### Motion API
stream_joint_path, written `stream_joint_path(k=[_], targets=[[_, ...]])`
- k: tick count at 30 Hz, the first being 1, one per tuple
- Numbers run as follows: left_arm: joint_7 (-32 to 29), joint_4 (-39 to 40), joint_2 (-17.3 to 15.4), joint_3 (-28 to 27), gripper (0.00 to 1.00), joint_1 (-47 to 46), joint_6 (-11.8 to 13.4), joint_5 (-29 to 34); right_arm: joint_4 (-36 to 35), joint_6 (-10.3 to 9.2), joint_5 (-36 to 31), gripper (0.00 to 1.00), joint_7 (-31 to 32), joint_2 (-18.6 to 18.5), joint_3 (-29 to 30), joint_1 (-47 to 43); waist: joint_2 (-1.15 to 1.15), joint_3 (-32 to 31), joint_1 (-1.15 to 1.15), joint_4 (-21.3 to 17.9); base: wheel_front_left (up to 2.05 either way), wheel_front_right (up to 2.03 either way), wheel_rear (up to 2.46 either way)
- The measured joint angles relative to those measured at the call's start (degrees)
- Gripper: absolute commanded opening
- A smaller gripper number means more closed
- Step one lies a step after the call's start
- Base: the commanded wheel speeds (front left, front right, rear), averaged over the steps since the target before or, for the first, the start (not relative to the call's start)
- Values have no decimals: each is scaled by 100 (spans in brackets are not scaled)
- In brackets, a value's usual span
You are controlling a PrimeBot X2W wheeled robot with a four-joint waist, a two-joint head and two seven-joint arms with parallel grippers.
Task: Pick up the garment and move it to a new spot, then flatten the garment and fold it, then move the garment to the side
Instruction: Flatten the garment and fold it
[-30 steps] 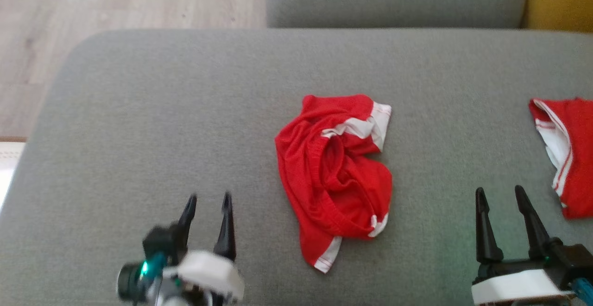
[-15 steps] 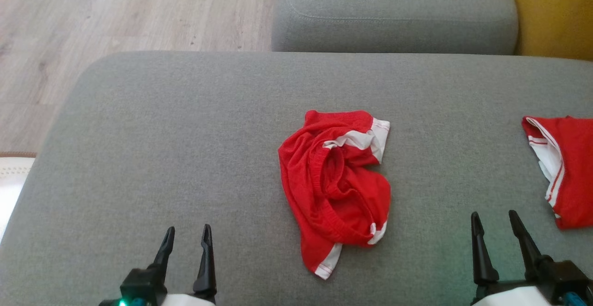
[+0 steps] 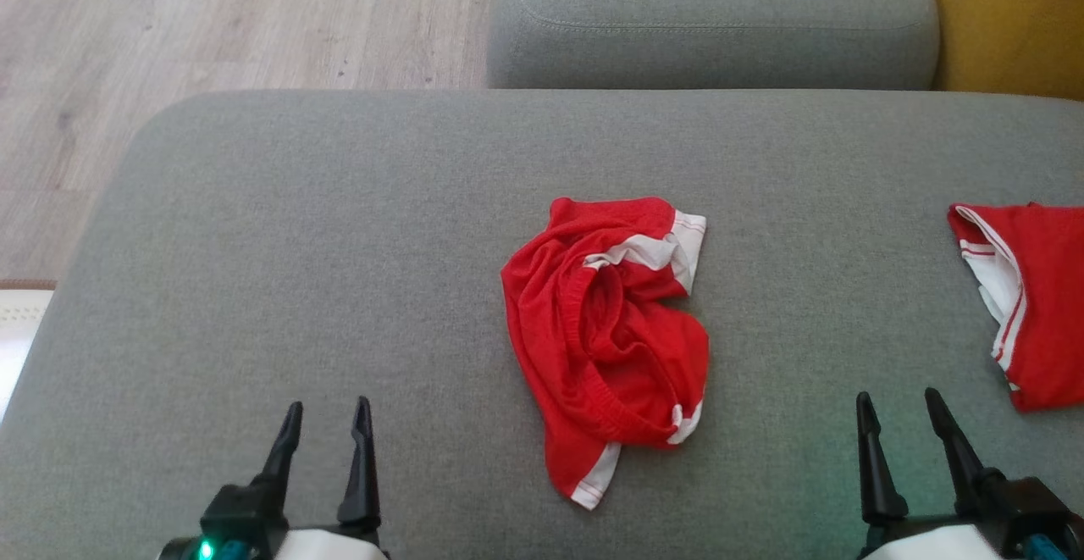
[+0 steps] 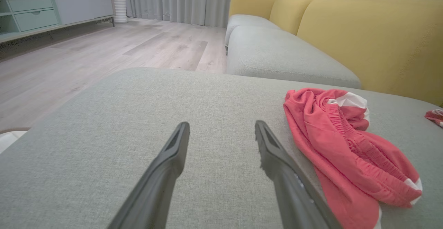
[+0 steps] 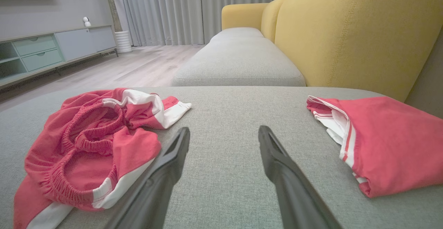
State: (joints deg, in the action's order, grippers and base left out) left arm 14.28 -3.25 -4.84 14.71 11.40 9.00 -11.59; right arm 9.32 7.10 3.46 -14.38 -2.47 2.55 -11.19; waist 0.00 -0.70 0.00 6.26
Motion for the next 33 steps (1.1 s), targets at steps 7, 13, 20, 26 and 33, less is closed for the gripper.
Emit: stream_joint_path(k=[7,13,20,26,33], targets=[[1,94,48,63,100,-19,-204,191,1,0,0,100,0,1,-45,17,0,40,0,-76,0,0,0],[-122,103,110,1243,100,-847,-564,434,-73,0,11,100,0,2,-126,227,0,184,0,-295,0,0,0],[-757,-434,153,2837,100,-2188,-860,-21,-120,0,112,100,0,2,-318,458,0,412,0,-652,0,0,0],[-1380,-1646,158,3679,100,-2855,-620,-665,-96,0,214,100,0,1,-468,652,0,626,0,-1139,0,0,0],[-1602,-2421,160,3999,100,-3212,65,-1082,-58,0,253,100,0,0,-372,702,0,749,0,-1553,0,0,0]])
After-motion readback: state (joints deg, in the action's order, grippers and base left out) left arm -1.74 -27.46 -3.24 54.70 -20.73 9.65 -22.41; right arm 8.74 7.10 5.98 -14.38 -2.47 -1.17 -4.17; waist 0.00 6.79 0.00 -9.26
